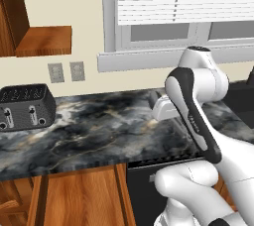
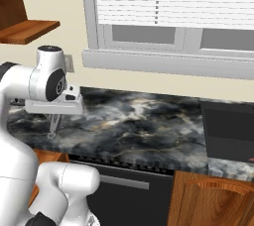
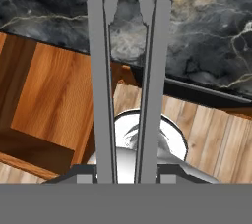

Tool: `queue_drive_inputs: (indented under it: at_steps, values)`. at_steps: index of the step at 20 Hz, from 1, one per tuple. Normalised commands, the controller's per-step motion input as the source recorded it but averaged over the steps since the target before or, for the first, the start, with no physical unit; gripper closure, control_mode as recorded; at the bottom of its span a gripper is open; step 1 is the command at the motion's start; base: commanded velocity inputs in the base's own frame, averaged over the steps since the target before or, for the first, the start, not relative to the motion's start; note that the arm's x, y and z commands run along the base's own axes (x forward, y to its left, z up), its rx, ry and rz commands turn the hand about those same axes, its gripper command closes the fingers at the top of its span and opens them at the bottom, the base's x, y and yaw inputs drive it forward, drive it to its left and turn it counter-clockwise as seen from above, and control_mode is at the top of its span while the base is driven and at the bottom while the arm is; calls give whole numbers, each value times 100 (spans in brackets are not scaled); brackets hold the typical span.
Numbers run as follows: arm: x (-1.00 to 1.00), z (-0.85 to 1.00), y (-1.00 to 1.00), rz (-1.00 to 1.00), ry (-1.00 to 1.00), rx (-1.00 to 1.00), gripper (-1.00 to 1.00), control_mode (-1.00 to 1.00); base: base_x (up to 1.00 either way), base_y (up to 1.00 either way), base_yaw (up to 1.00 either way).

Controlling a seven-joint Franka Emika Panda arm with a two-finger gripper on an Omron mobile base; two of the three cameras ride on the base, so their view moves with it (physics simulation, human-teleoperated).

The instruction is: Take the tongs from the drawer on the left and place them on the dining counter next to the tray containing the hot dog.

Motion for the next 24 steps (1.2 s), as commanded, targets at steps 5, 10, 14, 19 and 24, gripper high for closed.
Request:
queue_drive_inputs:
  at_steps: [5, 10, 14, 19, 24]
  values:
    - [3, 0, -44, 0, -17, -1, 100, -100, 0, 0, 0]
    - [1, 0, -41, -6, -4, 0, 100, -100, 0, 0, 0]
    - [6, 6, -30, -13, 0, 0, 100, -100, 0, 0, 0]
    - [20, 9, -12, -13, 0, 0, 100, -100, 0, 0, 0]
    - [24, 1, -8, -12, 0, 0, 100, -100, 0, 0, 0]
